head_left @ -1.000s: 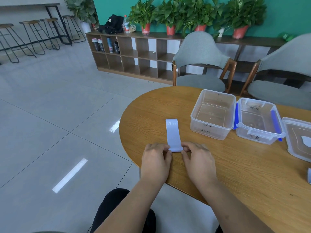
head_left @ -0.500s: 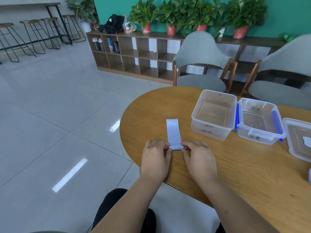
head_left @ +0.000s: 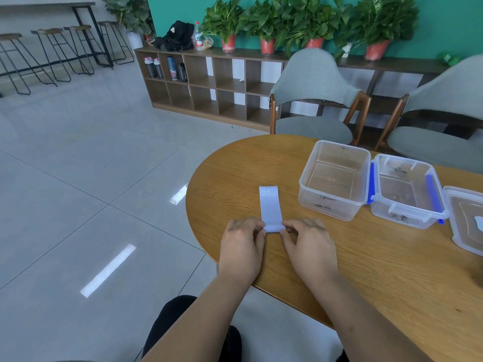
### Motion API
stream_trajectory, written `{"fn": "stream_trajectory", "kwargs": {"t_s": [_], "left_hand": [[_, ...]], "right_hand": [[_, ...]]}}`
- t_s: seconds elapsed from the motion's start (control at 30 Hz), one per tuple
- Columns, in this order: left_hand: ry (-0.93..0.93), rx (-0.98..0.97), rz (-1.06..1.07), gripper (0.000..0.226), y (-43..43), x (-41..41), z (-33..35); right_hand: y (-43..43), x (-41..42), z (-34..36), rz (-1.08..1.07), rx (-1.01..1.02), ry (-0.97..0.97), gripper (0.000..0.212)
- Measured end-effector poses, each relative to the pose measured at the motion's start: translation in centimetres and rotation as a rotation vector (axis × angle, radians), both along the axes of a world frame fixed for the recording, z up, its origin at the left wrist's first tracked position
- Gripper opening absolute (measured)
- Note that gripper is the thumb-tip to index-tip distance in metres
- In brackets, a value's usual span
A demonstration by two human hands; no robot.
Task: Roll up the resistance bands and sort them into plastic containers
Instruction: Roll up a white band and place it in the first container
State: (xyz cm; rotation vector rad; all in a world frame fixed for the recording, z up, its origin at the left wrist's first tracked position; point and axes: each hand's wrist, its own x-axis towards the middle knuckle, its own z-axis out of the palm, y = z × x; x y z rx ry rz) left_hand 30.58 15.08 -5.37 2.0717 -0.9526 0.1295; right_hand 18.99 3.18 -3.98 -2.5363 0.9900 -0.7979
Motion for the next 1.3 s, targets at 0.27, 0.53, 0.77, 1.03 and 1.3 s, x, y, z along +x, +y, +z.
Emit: {"fn": "stream_trajectory", "kwargs": {"t_s": [0.27,0.53,0.77,1.03,1.3], "left_hand": [[-0.039,0.022,0.013,0.018,-0.08,0.05,-0.19],[0.013,-0.028,0.036,0.018,0.15,-0.38,0.01],[0.023,-0.029,0.035,0.012,0.24,-0.5,0.34],[0.006,0.019,0.016,0.023,0.19,-0.46,0.13],[0.015,0.026,0.032,0.021,0.13,-0.49,0.19]], "right_hand": [[-0.01,0.11,-0.52,0.007,0.0,-0.024,0.027],[0.07,-0.38,-0.15,0.022,0.151,-0.14,0.02],[0.1,-0.38,-0.34,0.0,0.106,-0.13,0.014],[-0.07,-0.37,-0.9,0.006,0.068,-0.112,0.02],[-0.15,-0.57,-0.72,0.01,0.117,-0.153,0.025]]}}
